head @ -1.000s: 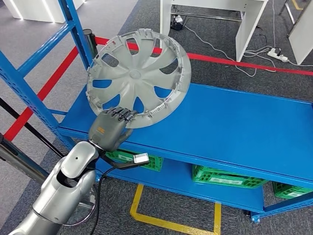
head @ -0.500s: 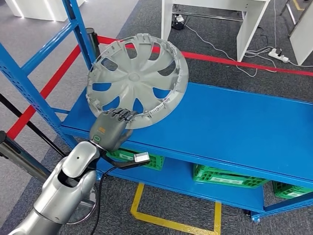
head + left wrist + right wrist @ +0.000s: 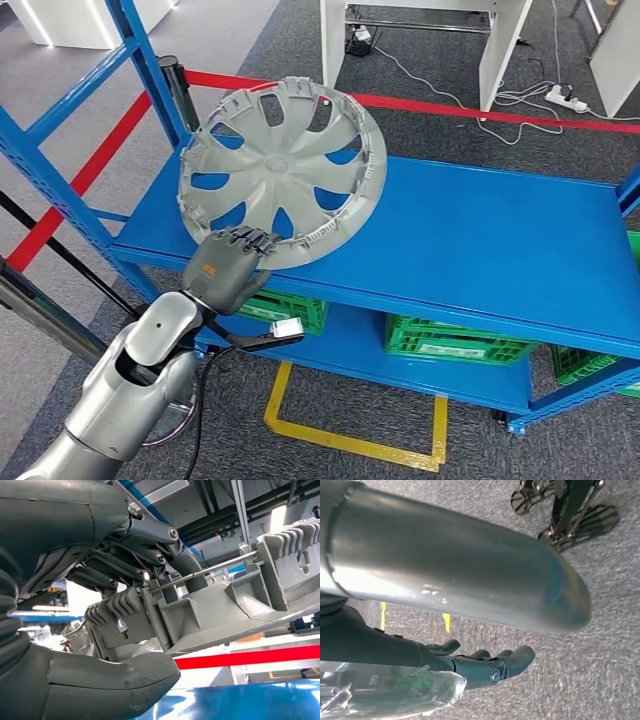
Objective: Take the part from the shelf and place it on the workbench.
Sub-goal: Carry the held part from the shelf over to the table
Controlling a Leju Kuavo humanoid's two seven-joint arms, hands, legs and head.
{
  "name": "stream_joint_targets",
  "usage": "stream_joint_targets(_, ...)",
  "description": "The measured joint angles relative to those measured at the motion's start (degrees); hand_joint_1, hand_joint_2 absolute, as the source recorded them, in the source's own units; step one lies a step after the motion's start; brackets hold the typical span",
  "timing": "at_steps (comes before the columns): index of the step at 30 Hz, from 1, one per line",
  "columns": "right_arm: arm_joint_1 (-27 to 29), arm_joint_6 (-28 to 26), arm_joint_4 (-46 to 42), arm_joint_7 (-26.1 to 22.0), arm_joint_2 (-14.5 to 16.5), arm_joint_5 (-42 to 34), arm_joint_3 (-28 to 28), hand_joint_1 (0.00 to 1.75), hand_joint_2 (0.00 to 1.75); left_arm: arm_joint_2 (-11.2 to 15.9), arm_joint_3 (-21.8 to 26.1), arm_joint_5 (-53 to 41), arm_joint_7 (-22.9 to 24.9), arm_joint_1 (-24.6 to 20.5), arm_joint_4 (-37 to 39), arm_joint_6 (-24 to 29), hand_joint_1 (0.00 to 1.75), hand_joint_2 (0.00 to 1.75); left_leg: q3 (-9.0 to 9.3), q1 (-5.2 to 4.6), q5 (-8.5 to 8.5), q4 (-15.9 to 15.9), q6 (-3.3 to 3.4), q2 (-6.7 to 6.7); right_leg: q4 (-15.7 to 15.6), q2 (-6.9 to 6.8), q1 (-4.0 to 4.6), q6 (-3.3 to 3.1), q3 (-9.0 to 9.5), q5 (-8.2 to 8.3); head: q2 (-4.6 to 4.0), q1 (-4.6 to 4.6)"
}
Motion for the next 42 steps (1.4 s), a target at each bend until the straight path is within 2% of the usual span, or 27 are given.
stream_joint_targets(2, -0.01, -0.12, 0.01, -0.01, 0.05, 0.05, 0.0, 0.0, 0.0, 0.07, 0.02, 0.01, 0.05, -0.04, -0.1, -0.1, 1.75, 1.75, 5.57, -0.37, 1.79, -8.55, 1.14, 0.02, 0.0, 0.0, 0.27, 0.24, -0.57, 0.69, 0.0, 0.08)
stream_joint_targets(3, -0.02, -0.19, 0.02, -0.01, 0.08, 0.07, -0.01, 0.0, 0.0, 0.1, 0.03, 0.02, 0.05, -0.05, -0.17, -0.14, 1.75, 1.75, 7.33, -0.58, 2.05, -11.47, 1.48, -0.02, -0.01, -0.03, 0.27, 0.52, -0.77, 1.07, 0.0, 0.1)
stream_joint_targets(4, -0.02, -0.22, 0.02, -0.02, 0.11, 0.08, -0.01, 0.0, 0.0, 0.17, 0.05, 0.03, 0.06, -0.06, -0.24, -0.17, 1.75, 1.75, 8.1, -0.78, 1.96, -12.99, 1.65, -0.04, -0.06, -0.07, 0.19, 0.88, -0.93, 1.47, 0.0, 0.08)
stream_joint_targets(7, 0.02, -0.28, -0.01, 0.03, 0.1, 0.1, -0.07, 0.0, 0.0, 0.48, 0.15, 0.03, 0.17, -0.07, -0.36, -0.34, 1.75, 1.75, 7.62, -0.72, 3.32, -13.95, 1.96, 0.09, 0.22, -0.07, 0.0, 1.83, -1.63, 1.67, 0.0, -0.01)
stream_joint_targets(9, 0.09, -0.33, -0.03, 0.15, 0.09, 0.1, -0.14, 0.0, 0.0, 0.6, 0.22, 0.06, 0.25, -0.07, -0.43, -0.43, 1.75, 1.75, 6.65, -0.44, 4.67, -14.52, 2.46, 0.34, 3.7, -0.03, 0.04, 2.22, -3.22, -1.95, 0.0, 0.18)
stream_joint_targets(11, 0.07, -0.37, -0.02, 0.23, 0.09, 0.1, -0.14, 0.0, 0.0, 0.76, 0.34, 0.09, 0.39, 0.0, -0.46, -0.5, 1.75, 1.75, 5.19, -0.55, 5.78, -14.44, 2.67, 0.42, 10.64, -0.02, -0.01, 2.62, -5.31, -7.06, 0.0, 0.36)
stream_joint_targets(12, 0.04, -0.44, -0.02, 0.26, 0.09, 0.1, -0.14, 0.0, 0.0, 0.89, 0.42, 0.09, 0.47, 0.08, -0.46, -0.55, 1.75, 1.75, 4.42, -0.59, 6.34, -14.39, 2.62, 0.44, 13.76, -0.04, -0.04, 2.78, -5.87, -8.44, 0.0, 0.37)
stream_joint_targets(13, 0.03, -0.54, -0.02, 0.3, 0.09, 0.11, -0.13, 0.0, 0.0, 1.04, 0.49, 0.09, 0.53, 0.17, -0.46, -0.6, 1.75, 1.75, 3.65, -0.61, 6.9, -14.32, 2.54, 0.46, 15.42, -0.05, -0.05, 2.92, -5.69, -8.59, 0.0, 0.36)
stream_joint_targets(14, 0.02, -0.68, -0.02, 0.34, 0.09, 0.13, -0.13, 0.0, 0.0, 1.17, 0.55, 0.1, 0.55, 0.29, -0.46, -0.64, 1.75, 1.75, 2.88, -0.6, 7.44, -14.22, 2.41, 0.46, 15.06, -0.06, -0.07, 3.0, -4.5, -7.59, 0.0, 0.38)
stream_joint_targets(15, 0.0, -0.84, -0.02, 0.39, 0.09, 0.15, -0.13, 0.0, 0.0, 1.3, 0.62, 0.1, 0.56, 0.41, -0.46, -0.66, 1.75, 1.75, 2.16, -0.58, 7.94, -14.1, 2.25, 0.45, 12.59, -0.07, -0.1, 3.03, -2.29, -5.96, 0.0, 0.37)
stream_joint_targets(16, -0.07, -0.97, -0.02, 0.4, 0.09, 0.18, -0.13, 0.0, 0.0, 1.4, 0.69, 0.11, 0.56, 0.49, -0.46, -0.67, 1.75, 1.75, 1.5, -0.57, 8.38, -13.89, 2.04, 0.44, 8.56, -0.06, -0.15, 3.01, 0.62, -4.78, 0.0, 0.38)
stream_joint_targets(18, -0.27, -1.13, -0.02, 0.3, 0.09, 0.26, -0.08, 0.0, 0.0, 1.6, 0.94, 0.12, 0.57, 0.58, -0.5, -0.64, 1.75, 1.75, 0.41, -0.69, 9.18, -13.33, 1.49, 0.42, 0.84, 0.07, -0.05, 2.71, 5.84, -4.5, 0.0, 0.34)
stream_joint_targets(19, -0.31, -1.11, -0.02, 0.15, 0.09, 0.33, -0.06, 0.0, 0.0, 1.73, 1.05, 0.14, 0.58, 0.63, -0.54, -0.62, 1.75, 1.75, 0.07, -0.74, 9.6, -13.11, 1.21, 0.42, -1.18, 0.16, 0.05, 2.47, 6.92, -4.96, 0.0, 0.35)
stream_joint_targets(21, -0.21, -0.87, -0.02, -0.19, 0.1, 0.53, -0.05, 0.0, 0.0, 2.13, 1.32, 0.19, 0.63, 0.88, -0.71, -0.57, 1.75, 1.75, -0.3, -0.74, 10.36, -12.95, 0.69, 0.41, -1.63, 0.22, 0.15, 1.65, 6.6, -4.79, 0.0, 0.37)
stream_joint_targets(23, -0.18, -0.65, -0.01, -0.4, 0.12, 0.67, -0.05, 0.0, 0.0, 2.73, 1.66, 0.22, 0.66, 1.22, -1.09, -0.53, 1.75, 1.75, -1.05, -0.62, 8.7, -11.76, 0.03, 0.32, -1.65, 0.01, 0.0, 0.48, 5.82, -3.89, 0.0, 0.26)
stream_joint_targets(25, -0.26, -0.59, -0.02, -0.55, 0.12, 0.75, -0.03, 0.0, 0.0, 3.36, 2.07, 0.31, 0.64, 1.51, -1.53, -0.5, 1.75, 1.75, -2.75, -0.37, 3.28, -6.46, -0.66, 0.25, -1.65, -0.19, -0.08, -0.39, 4.59, -2.6, 0.0, 0.03)
stream_joint_targets(27, -0.26, -0.58, -0.02, -0.74, 0.11, 0.83, -0.02, 0.0, 0.0, 3.91, 2.46, 0.39, 0.63, 1.86, -1.81, -0.48, 1.75, 1.75, -4.34, -0.12, -1.44, 1.14, -1.06, 0.25, -1.52, -0.25, 0.01, -0.56, 2.95, -1.29, 0.0, -0.07)
stream_joint_targets(28, -0.26, -0.57, -0.02, -0.82, 0.11, 0.86, -0.02, 0.0, 0.0, 4.14, 2.61, 0.42, 0.62, 2.04, -1.89, -0.46, 1.75, 1.75, -4.31, -0.06, -1.94, 3.43, -1.09, 0.25, -1.43, -0.27, 0.05, -0.54, 2.11, -0.71, 0.0, -0.08)
stream_joint_targets(29, -0.26, -0.56, -0.02, -0.87, 0.11, 0.89, -0.02, 0.0, 0.0, 4.32, 2.73, 0.44, 0.62, 2.19, -1.95, -0.46, 1.75, 1.75, -3.4, -0.03, -1.29, 3.93, -1.02, 0.25, -1.3, -0.28, 0.1, -0.49, 1.24, -0.14, 0.0, -0.08)
stream_joint_targets(30, -0.27, -0.56, -0.02, -0.89, 0.11, 0.91, -0.02, 0.0, 0.0, 4.48, 2.81, 0.46, 0.62, 2.28, -1.99, -0.46, 1.75, 1.75, -1.45, -0.04, 0.11, 2.25, -0.81, 0.24, -1.17, -0.28, 0.17, -0.4, 0.42, 0.4, 0.0, -0.08)
stream_joint_targets(32, -0.28, -0.62, -0.02, -0.87, 0.13, 0.96, -0.02, 0.0, 0.0, 4.69, 3.0, 0.48, 0.62, 2.33, -2.26, -0.47, 1.75, 1.75, 4.79, -0.22, 2.11, -5.64, -0.04, 0.24, -0.94, -0.26, 0.36, -0.16, -0.9, 1.46, 0.0, -0.08)
stream_joint_targets(34, -0.29, -0.86, 0.01, -0.84, 0.15, 1.16, -0.02, 0.0, 0.0, 4.82, 3.37, 0.55, 0.57, 2.37, -2.69, -0.36, 1.75, 1.75, 9.63, -0.47, 1.76, -12.95, 0.51, 0.24, -0.89, -0.29, 0.51, 0.24, -1.61, 2.58, 0.0, -0.01)
stream_joint_targets(35, -0.3, -1.04, 0.02, -0.83, 0.15, 1.35, -0.02, 0.0, 0.0, 4.95, 3.6, 0.59, 0.49, 2.44, -2.83, -0.17, 1.75, 1.75, 10.46, -0.61, 1.46, -14.59, 0.61, 0.25, -0.97, -0.31, 0.51, 0.54, -1.82, 3.15, 0.0, -0.03)
stream_joint_targets(37, -0.26, -1.34, 0.05, -0.83, 0.15, 1.8, -0.08, 0.0, 0.0, 5.36, 4.14, 0.73, 0.16, 2.68, -2.89, 0.5, 1.75, 1.75, 9.85, -0.63, 2.32, -15.14, 0.89, 0.45, -1.12, -0.25, 0.37, 1.19, -2.2, 3.9, 0.0, -0.13)
stream_joint_targets(39, -0.19, -1.56, 0.12, -0.8, 0.16, 2.22, -0.21, 0.0, 0.0, 5.88, 4.96, 0.91, -0.35, 2.99, -2.87, 1.26, 1.75, 1.75, 8.6, -0.43, 3.7, -15.42, 1.61, 0.74, 0.94, -0.13, 0.28, 1.69, -3.53, 1.09, 0.0, -0.05)
stream_joint_targets(41, -0.23, -1.7, 0.21, -0.78, 0.17, 2.56, -0.28, 0.0, 0.0, 6.38, 6.02, 1.02, -0.86, 3.57, -2.85, 1.9, 1.75, 1.75, 6.82, -0.44, 5.16, -15.42, 2.09, 0.89, 7.39, -0.14, 0.09, 2.02, -5.5, -4.82, 0.0, 0.16)
stream_joint_targets(42, -0.27, -1.73, 0.25, -0.75, 0.17, 2.64, -0.28, 0.0, 0.0, 6.62, 6.55, 1.03, -1.07, 3.92, -2.81, 2.15, 1.75, 1.75, 5.84, -0.52, 5.88, -15.32, 2.13, 0.92, 11.23, -0.15, 0.02, 2.19, -6.13, -6.96, 0.0, 0.27)
